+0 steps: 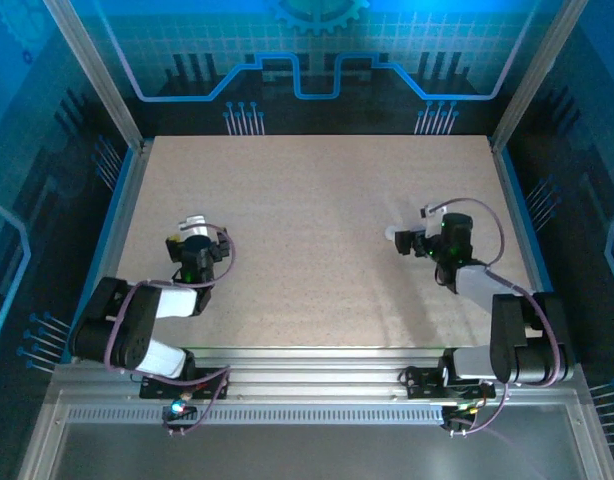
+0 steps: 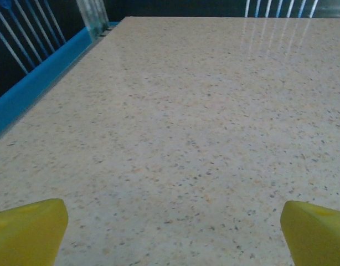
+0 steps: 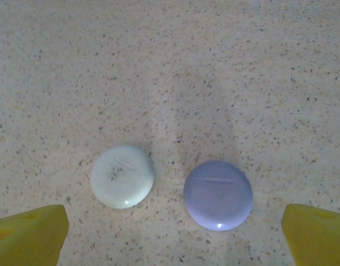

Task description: Insert the wireless bluetooth earbuds into the charging case

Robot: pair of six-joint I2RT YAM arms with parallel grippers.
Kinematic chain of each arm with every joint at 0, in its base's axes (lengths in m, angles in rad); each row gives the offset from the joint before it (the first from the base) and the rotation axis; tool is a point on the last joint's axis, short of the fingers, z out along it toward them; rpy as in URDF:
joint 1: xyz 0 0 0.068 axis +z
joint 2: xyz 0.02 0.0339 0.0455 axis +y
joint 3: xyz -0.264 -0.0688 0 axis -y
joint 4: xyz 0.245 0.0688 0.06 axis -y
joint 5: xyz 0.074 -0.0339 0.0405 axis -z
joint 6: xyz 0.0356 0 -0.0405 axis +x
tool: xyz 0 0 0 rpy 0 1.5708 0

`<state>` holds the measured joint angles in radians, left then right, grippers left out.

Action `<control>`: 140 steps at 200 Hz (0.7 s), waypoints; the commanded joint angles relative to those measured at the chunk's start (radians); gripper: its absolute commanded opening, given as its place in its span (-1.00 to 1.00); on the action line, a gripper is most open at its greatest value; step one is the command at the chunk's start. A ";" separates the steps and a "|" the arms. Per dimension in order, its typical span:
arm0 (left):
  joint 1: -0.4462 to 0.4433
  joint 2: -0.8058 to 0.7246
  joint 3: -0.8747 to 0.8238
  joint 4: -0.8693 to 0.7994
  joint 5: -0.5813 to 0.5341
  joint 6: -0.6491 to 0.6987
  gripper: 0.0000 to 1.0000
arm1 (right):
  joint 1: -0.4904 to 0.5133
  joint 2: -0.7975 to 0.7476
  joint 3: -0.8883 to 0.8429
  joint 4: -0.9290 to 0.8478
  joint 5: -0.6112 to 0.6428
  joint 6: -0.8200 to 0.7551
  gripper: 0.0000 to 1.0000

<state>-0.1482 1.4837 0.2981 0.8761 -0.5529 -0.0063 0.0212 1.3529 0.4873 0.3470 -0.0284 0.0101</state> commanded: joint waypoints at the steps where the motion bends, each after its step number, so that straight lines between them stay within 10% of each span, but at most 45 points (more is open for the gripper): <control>1: -0.017 0.026 0.018 0.185 0.071 0.085 0.98 | 0.037 -0.009 -0.050 0.253 0.043 -0.047 0.99; 39: 0.057 0.068 -0.007 0.218 0.217 0.028 0.98 | 0.068 0.156 -0.098 0.509 0.075 -0.070 0.99; 140: 0.124 0.064 0.062 0.088 0.297 -0.032 0.98 | 0.016 0.152 -0.049 0.397 0.012 -0.022 0.99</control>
<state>-0.0288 1.5520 0.3454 0.9688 -0.2890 -0.0242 0.0448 1.4982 0.4187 0.7128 -0.0074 -0.0223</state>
